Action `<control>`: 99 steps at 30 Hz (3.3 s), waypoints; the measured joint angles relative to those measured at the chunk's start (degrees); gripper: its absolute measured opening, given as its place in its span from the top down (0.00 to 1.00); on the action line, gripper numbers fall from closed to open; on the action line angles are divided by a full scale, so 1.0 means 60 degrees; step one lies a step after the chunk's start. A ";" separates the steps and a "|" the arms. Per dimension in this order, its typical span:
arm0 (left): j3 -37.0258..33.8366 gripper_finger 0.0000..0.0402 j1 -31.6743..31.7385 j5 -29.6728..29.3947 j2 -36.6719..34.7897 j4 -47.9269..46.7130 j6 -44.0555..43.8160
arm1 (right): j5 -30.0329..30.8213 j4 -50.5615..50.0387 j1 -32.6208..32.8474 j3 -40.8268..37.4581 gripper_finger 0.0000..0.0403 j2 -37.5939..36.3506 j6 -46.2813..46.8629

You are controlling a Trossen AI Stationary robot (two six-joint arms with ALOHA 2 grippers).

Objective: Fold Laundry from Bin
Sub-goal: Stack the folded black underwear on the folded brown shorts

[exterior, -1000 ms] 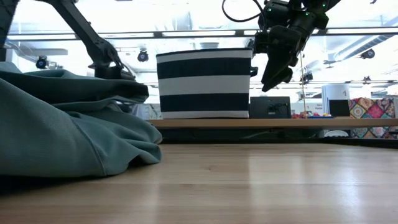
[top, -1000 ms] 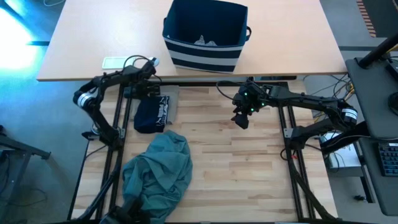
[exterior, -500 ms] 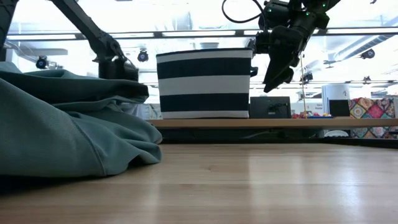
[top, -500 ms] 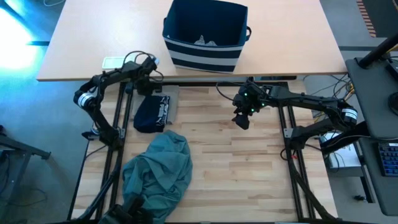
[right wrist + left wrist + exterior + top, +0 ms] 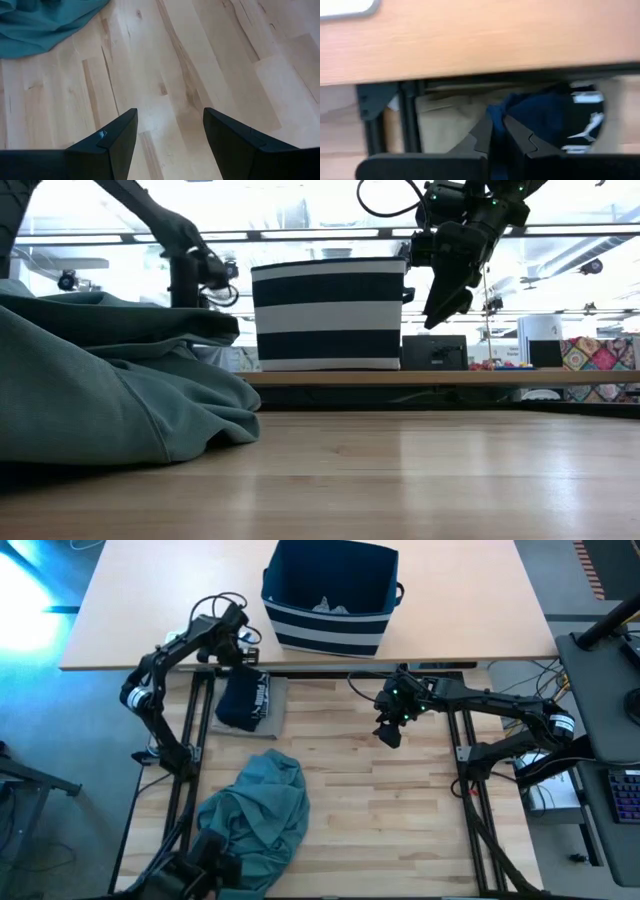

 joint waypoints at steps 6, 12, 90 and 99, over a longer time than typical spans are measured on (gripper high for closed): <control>-0.0135 0.86 0.0307 -0.0369 0.0547 -0.0585 0.0466 | -0.0001 -0.0022 0.0000 0.0000 0.46 0.0002 0.0000; 0.0188 0.60 0.0383 -0.0369 0.0368 -0.1701 0.0541 | 0.0000 -0.0029 0.0000 0.0000 0.46 0.0002 -0.0004; -0.3569 0.34 -0.0824 0.0799 -0.1456 -0.2606 -0.2654 | -0.0080 0.0625 0.0379 -0.1027 0.46 -0.0018 -0.0153; -0.5469 0.34 -0.1486 -0.0360 -0.1031 -0.1020 -0.3822 | -0.0084 0.0756 0.0379 -0.1027 0.46 -0.0018 0.0011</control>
